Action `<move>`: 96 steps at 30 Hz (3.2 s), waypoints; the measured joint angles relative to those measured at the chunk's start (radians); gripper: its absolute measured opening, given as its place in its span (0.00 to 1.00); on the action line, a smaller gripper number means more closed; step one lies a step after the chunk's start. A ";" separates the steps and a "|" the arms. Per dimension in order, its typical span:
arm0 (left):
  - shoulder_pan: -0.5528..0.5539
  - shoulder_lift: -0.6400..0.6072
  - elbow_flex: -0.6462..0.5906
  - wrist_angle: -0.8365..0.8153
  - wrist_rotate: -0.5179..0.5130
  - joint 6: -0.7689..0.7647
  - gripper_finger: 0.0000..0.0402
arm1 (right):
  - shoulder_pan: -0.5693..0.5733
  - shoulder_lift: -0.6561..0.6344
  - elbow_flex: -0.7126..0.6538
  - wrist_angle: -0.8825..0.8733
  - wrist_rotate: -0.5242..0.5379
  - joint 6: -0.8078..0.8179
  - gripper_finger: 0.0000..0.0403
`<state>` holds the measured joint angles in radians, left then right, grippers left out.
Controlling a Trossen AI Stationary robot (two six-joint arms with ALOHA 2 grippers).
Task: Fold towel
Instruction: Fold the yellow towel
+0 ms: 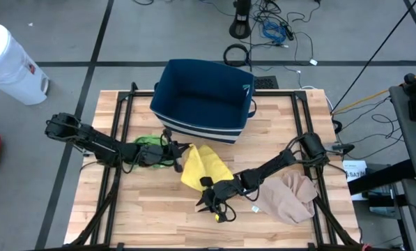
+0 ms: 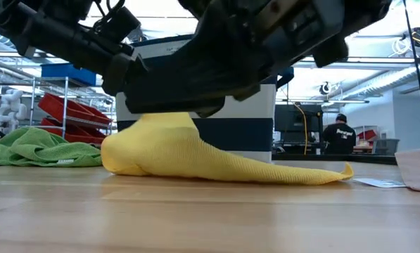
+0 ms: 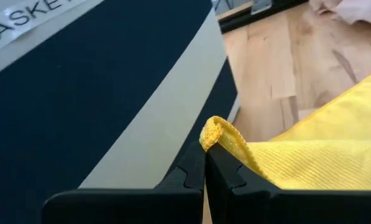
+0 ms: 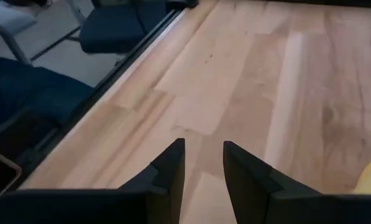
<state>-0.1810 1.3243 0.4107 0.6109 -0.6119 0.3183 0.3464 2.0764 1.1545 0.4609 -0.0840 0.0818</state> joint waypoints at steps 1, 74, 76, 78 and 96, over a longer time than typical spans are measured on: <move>0.000 0.000 0.000 0.000 -0.004 -0.003 0.00 | -0.008 0.005 0.000 -0.002 0.000 0.001 0.22; -0.019 0.000 0.000 -0.376 0.246 -0.264 0.00 | -0.109 -0.358 -0.001 -0.937 0.335 0.229 0.01; -0.019 0.000 0.000 -0.375 0.259 -0.266 0.00 | -0.117 -0.296 -0.001 -0.917 0.268 0.210 0.04; -0.019 0.000 0.000 -0.375 0.263 -0.266 0.00 | -0.117 -0.240 -0.001 -0.900 0.265 0.198 0.09; -0.019 0.000 0.000 -0.378 0.263 -0.257 0.00 | -0.062 -0.338 -0.001 -1.003 0.448 0.281 0.42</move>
<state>-0.1997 1.3239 0.4103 0.2330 -0.3489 0.0608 0.2840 1.7389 1.1538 -0.5417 0.3645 0.3629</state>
